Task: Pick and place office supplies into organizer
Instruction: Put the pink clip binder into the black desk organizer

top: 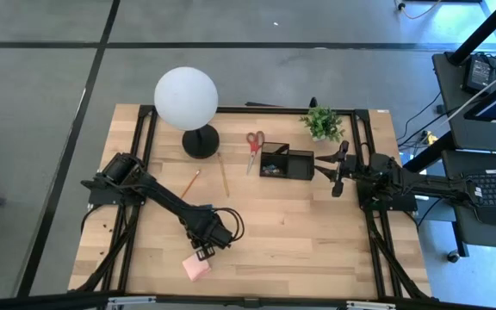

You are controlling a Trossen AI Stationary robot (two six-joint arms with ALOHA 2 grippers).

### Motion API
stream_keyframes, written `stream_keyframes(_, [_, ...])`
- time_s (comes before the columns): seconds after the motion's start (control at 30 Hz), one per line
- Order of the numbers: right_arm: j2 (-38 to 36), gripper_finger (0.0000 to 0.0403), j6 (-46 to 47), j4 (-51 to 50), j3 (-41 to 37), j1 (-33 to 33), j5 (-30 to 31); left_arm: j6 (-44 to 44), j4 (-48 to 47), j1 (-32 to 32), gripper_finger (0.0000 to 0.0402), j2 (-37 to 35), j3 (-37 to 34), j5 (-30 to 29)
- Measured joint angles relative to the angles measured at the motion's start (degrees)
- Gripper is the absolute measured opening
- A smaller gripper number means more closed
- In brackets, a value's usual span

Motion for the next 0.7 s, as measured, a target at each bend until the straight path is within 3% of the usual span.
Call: stream_keyframes(0.7, [0.0,0.0145,0.0,0.0,0.0,0.0,0.0,0.0,0.0,0.0,0.0065,0.1,-0.1,-0.1])
